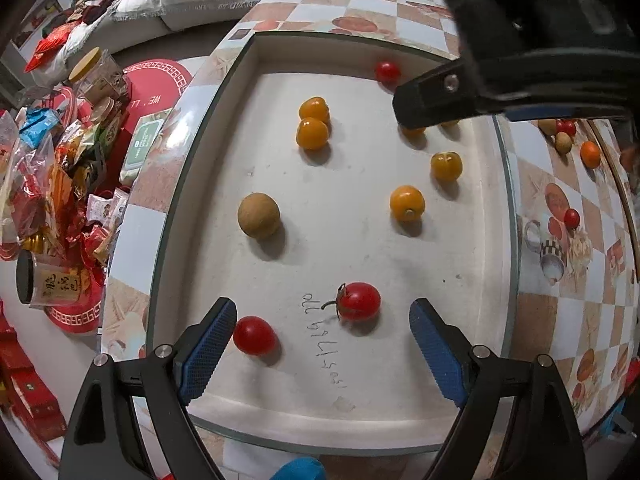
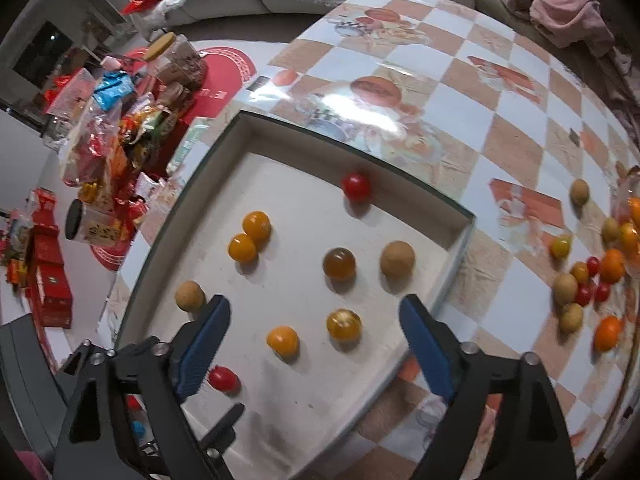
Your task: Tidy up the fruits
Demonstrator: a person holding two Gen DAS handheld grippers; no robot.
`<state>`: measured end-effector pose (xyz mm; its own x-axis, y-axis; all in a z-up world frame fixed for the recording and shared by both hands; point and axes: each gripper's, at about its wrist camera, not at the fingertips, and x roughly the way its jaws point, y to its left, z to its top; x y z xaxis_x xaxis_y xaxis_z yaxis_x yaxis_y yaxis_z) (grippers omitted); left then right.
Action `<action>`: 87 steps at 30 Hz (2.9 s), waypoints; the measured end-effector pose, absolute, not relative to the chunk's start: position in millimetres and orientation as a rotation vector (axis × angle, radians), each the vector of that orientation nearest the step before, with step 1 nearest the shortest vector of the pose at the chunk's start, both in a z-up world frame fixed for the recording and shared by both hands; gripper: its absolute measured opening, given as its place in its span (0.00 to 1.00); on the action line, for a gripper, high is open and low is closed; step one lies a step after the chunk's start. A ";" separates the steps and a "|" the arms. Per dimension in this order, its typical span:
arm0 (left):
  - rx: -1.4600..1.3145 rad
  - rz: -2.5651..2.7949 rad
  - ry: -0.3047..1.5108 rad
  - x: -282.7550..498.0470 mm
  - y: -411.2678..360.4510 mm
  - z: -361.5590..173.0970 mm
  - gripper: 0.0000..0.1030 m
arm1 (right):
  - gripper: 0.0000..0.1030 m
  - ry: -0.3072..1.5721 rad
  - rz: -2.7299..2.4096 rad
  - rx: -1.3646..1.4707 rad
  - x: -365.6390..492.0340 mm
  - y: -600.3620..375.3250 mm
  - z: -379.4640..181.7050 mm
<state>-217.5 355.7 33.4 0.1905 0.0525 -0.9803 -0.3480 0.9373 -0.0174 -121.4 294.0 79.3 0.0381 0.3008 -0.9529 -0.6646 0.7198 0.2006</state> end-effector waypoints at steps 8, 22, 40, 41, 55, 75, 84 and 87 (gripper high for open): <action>-0.229 0.269 1.379 -218.1 347.5 32.6 1.00 | 1.00 1.354 0.680 -0.323 -120.4 273.0 81.0; -0.269 0.343 1.352 -223.0 364.6 53.0 1.00 | 1.00 1.372 0.555 -0.328 -131.6 229.7 72.8; -0.227 0.335 1.365 -219.3 359.8 54.7 1.00 | 1.00 1.385 0.550 -0.360 -144.7 216.7 66.6; -0.227 0.336 1.366 -219.5 359.8 54.5 1.00 | 1.00 1.386 0.549 -0.357 -144.3 216.9 66.7; -0.219 0.344 1.371 -221.5 357.0 53.7 1.00 | 1.00 1.390 0.545 -0.357 -146.7 212.0 67.3; -0.208 0.345 1.374 -221.7 355.5 53.0 1.00 | 1.00 1.390 0.552 -0.364 -149.1 213.5 67.1; -0.209 0.348 1.383 -221.5 356.7 51.3 1.00 | 1.00 1.388 0.553 -0.366 -148.9 214.4 67.0; -0.211 0.342 1.386 -221.3 357.3 50.3 1.00 | 1.00 1.387 0.555 -0.368 -148.6 215.7 66.8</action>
<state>-221.3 357.3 50.3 0.1465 0.1125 -0.9828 -0.3573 0.9325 0.0535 -148.6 215.7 66.8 0.0873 0.1517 -0.9846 -0.5693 0.8186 0.0757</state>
